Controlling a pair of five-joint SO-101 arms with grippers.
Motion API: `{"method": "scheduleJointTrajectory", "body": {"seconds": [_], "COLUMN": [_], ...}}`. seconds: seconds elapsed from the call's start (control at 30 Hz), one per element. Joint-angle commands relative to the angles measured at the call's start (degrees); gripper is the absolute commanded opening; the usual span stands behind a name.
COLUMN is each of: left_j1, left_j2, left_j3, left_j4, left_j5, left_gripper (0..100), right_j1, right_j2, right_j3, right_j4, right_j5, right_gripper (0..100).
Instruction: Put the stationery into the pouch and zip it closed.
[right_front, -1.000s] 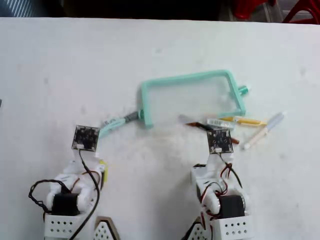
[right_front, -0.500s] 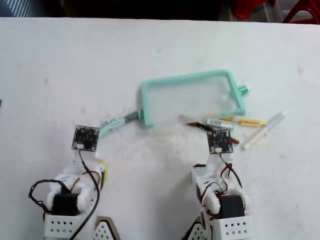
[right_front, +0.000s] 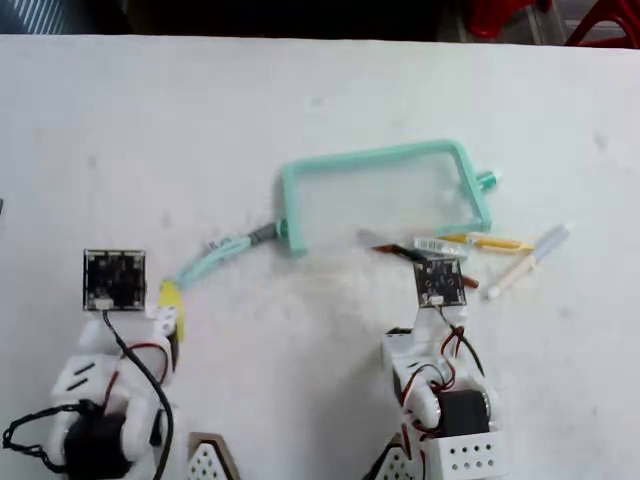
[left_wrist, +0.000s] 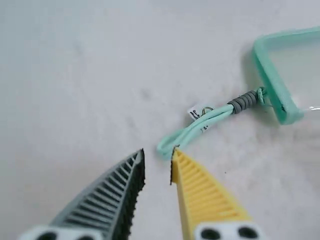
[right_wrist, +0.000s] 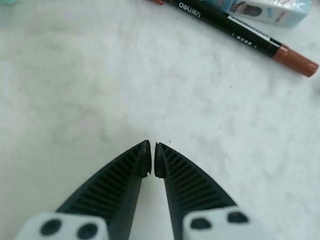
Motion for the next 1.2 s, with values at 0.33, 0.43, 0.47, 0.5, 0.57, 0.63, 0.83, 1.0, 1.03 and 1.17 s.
{"method": "scheduleJointTrajectory", "body": {"seconds": [0.33, 0.43, 0.47, 0.5, 0.57, 0.63, 0.83, 1.0, 1.03, 1.17], "left_j1": [-2.5, -7.5, -10.2, -13.0, -18.1, -20.4, -18.9, -16.3, -15.3, -12.0], "left_j2": [0.0, 0.0, 0.0, 0.0, 0.0, 0.0, 0.0, 0.0, 0.0, 0.0], "left_j3": [1.0, 3.9, 5.1, 6.3, 9.1, 11.5, 12.8, 12.8, 12.8, 13.0], "left_j4": [-7.6, -12.2, -14.1, -15.6, -18.0, -19.8, -20.6, -19.3, -18.9, -18.1], "left_j5": [-3.2, 3.3, 5.1, 6.9, 11.3, 13.4, 6.1, 3.1, 2.0, -1.1], "left_gripper": [12, 12, 12, 12, 12, 12, 12, 12, 12, 12], "right_j1": [0.5, 0.3, 0.3, 0.4, 0.5, 0.0, 0.5, 3.1, 3.6, 3.7], "right_j2": [-0.2, -0.3, -0.3, -0.3, -0.3, -0.3, -0.3, -0.3, -0.3, -0.3], "right_j3": [0.5, 0.5, 0.5, 0.5, 0.5, 0.5, 0.5, 0.4, -0.2, -3.5], "right_j4": [0.1, 0.1, -0.4, -1.8, -5.9, -10.2, -16.3, -17.0, -16.9, -15.7], "right_j5": [0.2, 0.5, 0.5, 0.6, 0.6, 0.6, 0.9, 16.2, 19.0, 26.6], "right_gripper": [1.8, 1.8, 1.8, 1.8, 1.8, 1.8, 1.9, 9.0, 10.4, 12.7]}}
